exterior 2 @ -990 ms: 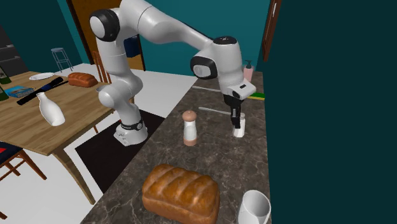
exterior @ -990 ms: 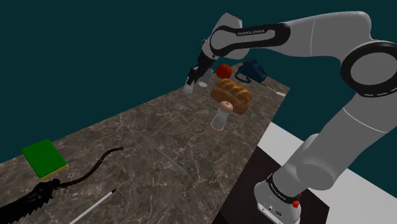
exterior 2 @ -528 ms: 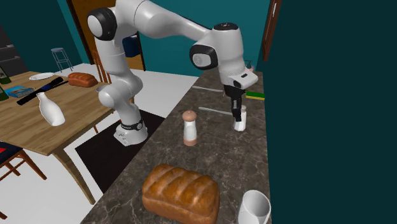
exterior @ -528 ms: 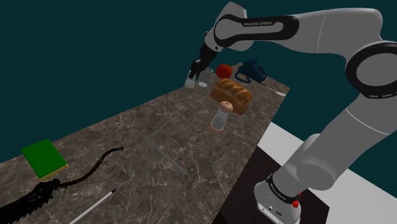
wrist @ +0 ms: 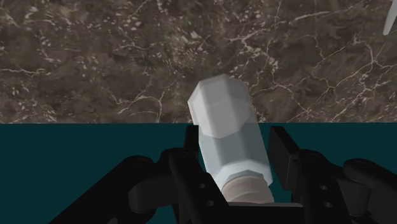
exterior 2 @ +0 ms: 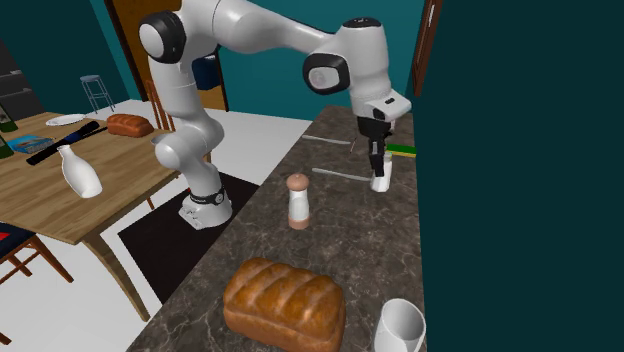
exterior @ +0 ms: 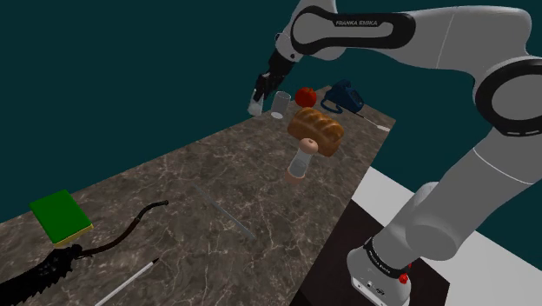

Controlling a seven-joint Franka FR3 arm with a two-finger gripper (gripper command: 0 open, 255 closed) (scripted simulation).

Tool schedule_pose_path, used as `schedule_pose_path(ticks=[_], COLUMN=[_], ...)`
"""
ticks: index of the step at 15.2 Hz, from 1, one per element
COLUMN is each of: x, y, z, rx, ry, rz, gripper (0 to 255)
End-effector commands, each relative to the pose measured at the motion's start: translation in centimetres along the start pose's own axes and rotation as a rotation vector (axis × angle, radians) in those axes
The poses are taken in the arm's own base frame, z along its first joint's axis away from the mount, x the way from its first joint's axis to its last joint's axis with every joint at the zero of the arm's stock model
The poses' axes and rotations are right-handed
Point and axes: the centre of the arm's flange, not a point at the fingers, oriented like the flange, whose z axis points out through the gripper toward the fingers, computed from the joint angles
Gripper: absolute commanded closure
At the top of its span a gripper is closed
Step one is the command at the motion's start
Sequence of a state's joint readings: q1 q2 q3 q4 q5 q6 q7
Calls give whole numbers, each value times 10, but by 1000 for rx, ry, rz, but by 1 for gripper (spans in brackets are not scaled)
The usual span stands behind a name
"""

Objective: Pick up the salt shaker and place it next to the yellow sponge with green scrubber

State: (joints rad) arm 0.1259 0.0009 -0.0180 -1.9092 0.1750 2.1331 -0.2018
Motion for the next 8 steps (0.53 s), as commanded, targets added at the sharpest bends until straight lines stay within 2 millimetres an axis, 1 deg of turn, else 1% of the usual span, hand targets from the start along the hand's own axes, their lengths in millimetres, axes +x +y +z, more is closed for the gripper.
schedule_pose_path(ticks=[1,8], x=[5,22], y=[-24,-113], z=[4,19], rx=[0,0], ry=[0,0], rz=[1,1], gripper=[255,255])
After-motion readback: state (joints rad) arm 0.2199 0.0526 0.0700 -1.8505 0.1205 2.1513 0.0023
